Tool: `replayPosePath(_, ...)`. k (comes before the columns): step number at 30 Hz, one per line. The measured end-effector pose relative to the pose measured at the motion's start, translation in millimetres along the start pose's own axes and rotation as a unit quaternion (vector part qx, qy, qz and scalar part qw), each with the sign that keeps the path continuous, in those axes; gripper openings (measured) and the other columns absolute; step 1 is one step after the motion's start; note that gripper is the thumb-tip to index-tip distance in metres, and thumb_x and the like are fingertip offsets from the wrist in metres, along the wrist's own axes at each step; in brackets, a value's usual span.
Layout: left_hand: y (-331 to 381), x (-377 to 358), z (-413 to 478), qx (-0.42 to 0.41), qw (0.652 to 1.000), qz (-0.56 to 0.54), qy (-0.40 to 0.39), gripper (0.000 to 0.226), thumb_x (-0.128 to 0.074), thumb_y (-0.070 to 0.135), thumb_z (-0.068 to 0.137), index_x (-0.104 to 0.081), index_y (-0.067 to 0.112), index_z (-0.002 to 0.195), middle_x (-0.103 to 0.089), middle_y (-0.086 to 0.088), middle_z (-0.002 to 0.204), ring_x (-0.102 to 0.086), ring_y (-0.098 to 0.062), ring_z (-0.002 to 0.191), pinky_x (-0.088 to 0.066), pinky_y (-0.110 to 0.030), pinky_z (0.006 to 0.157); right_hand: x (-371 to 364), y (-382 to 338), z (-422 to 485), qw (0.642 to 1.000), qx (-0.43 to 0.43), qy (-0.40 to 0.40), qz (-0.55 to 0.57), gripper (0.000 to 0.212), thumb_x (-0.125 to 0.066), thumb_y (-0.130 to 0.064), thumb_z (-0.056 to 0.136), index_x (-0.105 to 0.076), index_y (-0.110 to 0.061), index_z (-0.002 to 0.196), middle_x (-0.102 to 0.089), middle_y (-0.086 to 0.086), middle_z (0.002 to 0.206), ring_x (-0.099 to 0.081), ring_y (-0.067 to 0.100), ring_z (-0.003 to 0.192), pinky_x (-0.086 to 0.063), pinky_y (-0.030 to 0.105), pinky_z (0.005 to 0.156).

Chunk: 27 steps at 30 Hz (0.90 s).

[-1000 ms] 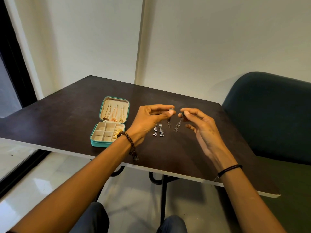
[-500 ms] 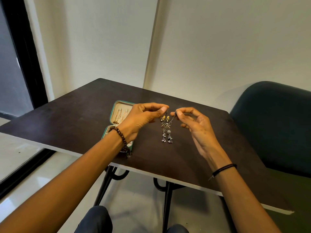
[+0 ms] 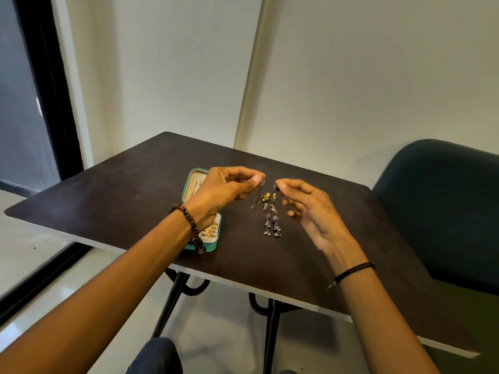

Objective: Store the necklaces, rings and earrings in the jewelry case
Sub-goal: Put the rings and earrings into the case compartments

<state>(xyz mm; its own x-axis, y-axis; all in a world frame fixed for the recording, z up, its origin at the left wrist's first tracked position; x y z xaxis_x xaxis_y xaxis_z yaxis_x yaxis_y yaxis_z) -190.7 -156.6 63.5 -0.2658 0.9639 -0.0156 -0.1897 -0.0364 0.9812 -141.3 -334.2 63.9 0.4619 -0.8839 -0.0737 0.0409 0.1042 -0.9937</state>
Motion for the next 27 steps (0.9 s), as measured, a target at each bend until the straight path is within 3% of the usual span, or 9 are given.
replayPosePath(5, 0, -3, -1, -0.003, 1.0, 0.022, -0.003, 0.016, -0.073, 0.024, 0.087, -0.077, 0.021, 0.102, -0.076, 0.006, 0.098, -0.066, -0.007, 0.093, -0.056, -0.021, 0.076, 2, 0, -3, 0.996, -0.001, 0.011, -0.09, 0.017, -0.08, -0.03, 0.083, -0.079, -0.022, 0.098, -0.073, -0.007, 0.09, -0.06, 0.006, 0.082, -0.042, 0.021, 0.063)
replayPosePath(16, 8, -1, -1, -0.005, 1.0, 0.03, 0.006, 0.019, -0.074, 0.028, 0.086, -0.076, 0.021, 0.103, -0.074, 0.003, 0.093, -0.064, -0.008, 0.084, -0.054, -0.022, 0.07, 5, -6, 2, 1.0, -0.013, 0.003, 0.027, 0.013, -0.073, -0.016, 0.088, -0.075, -0.016, 0.101, -0.076, 0.005, 0.099, -0.065, 0.008, 0.077, -0.042, 0.019, 0.056)
replayPosePath(22, 8, 5, 0, 0.003, 0.999, 0.034, 0.001, 0.019, -0.072, 0.027, 0.086, -0.075, 0.021, 0.104, -0.074, 0.005, 0.093, -0.067, -0.007, 0.086, -0.051, -0.022, 0.071, 1, -7, 5, 1.0, 0.0, -0.003, -0.002, 0.016, -0.071, -0.021, 0.091, -0.071, -0.016, 0.106, -0.077, 0.008, 0.107, -0.069, 0.01, 0.087, -0.047, 0.017, 0.06)
replayPosePath(27, 10, 11, 1, 0.011, 0.999, 0.034, -0.015, 0.023, -0.072, 0.026, 0.087, -0.074, 0.016, 0.108, -0.076, -0.002, 0.099, -0.07, -0.009, 0.091, -0.052, -0.024, 0.077, -9, -6, 12, 1.0, 0.011, 0.004, -0.017, 0.017, -0.075, -0.021, 0.088, -0.074, -0.017, 0.105, -0.078, 0.008, 0.105, -0.07, 0.013, 0.094, -0.048, 0.017, 0.065)
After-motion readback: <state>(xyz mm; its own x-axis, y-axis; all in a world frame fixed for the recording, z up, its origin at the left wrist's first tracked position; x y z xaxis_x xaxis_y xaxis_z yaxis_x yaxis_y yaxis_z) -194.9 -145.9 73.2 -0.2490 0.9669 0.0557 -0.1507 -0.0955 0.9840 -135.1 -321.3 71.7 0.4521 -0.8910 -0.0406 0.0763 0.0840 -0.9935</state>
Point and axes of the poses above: each hand's wrist, its own z-axis towards the middle knuckle, its own x-axis out of the back of the hand, y = z × x, the point moved 6 cm from there along z, towards the middle knuckle
